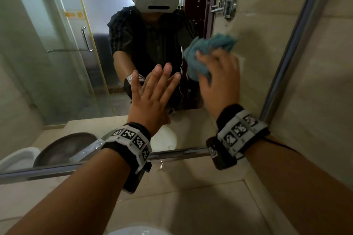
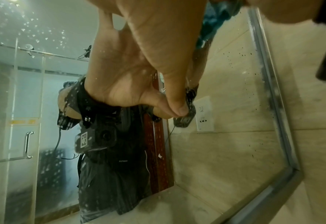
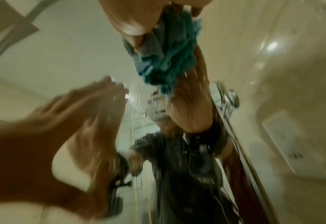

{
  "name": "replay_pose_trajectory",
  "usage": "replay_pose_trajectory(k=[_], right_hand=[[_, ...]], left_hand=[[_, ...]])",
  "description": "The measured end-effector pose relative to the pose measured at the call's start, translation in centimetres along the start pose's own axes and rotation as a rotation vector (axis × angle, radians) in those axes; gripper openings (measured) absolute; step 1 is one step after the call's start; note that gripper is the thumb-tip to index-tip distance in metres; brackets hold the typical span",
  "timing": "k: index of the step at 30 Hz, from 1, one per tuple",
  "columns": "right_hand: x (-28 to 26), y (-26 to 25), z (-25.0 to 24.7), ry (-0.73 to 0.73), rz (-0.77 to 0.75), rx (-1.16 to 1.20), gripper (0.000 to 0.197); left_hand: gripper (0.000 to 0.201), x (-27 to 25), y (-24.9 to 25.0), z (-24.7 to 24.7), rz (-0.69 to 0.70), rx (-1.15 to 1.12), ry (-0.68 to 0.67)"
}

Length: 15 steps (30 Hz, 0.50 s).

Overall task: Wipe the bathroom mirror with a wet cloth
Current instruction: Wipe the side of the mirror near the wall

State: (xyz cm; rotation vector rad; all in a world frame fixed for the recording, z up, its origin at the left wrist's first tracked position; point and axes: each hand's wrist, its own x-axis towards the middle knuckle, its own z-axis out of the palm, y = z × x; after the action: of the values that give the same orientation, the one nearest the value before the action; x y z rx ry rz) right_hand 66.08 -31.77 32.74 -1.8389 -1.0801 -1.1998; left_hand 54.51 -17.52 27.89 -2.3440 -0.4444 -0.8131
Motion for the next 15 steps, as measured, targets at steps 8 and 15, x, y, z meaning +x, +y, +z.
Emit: replay_pose_trajectory(k=[8,15], right_hand=[[-5.3,1.6,0.6,-0.248,-0.346,-0.001,0.036],[-6.3,0.9,2.2,-0.204,-0.018,0.048,0.040]], left_hand=[[0.129,-0.1,0.3,-0.2,-0.010,0.008,-0.002],[0.126,-0.1,0.8,0.2,-0.029,0.009,0.007]])
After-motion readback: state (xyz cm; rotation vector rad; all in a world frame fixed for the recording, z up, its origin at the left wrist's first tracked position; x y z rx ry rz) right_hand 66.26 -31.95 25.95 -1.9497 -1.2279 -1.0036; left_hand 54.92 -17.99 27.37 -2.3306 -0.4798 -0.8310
